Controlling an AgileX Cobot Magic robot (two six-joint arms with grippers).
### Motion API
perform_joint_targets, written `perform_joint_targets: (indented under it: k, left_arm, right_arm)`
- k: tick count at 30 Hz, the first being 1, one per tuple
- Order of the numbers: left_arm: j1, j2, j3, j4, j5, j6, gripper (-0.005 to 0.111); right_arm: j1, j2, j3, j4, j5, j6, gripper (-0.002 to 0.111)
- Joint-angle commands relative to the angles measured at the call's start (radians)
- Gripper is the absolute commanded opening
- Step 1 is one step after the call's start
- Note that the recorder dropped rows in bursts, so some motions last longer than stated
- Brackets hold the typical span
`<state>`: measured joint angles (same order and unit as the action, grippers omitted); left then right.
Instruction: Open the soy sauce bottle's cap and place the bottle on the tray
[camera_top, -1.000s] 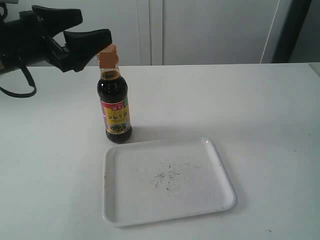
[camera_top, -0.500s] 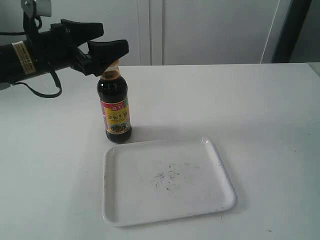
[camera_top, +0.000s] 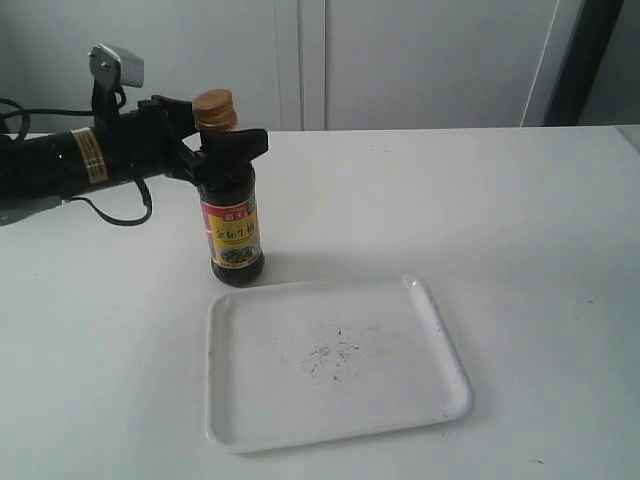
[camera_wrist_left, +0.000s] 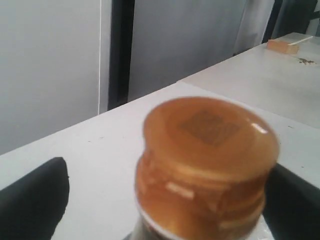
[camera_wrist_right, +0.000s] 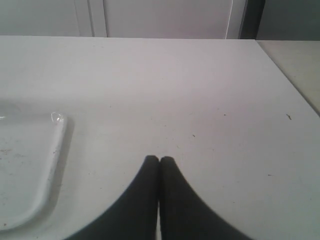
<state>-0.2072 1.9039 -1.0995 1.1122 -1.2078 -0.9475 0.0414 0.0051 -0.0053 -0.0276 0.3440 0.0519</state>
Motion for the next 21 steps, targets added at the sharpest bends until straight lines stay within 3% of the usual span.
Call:
perform_joint_targets:
  k: [1,15,21]
  left_arm:
    - [-0.004,0.041,-0.007,-0.012,-0.013,0.027,0.105]
    - [-0.004,0.166,-0.007,-0.034,-0.013,0.092,0.105]
    - [-0.004,0.190,-0.007,-0.033,-0.013,0.111,0.098]
  right_arm:
    - [-0.002,-0.005,0.005,-0.002,-0.003,-0.002,0.000]
    - [-0.002,-0.005,0.005,-0.002,-0.003,-0.002,0.000]
    - [-0.002,-0.005,0.005,-0.002,-0.003,-0.002,0.000]
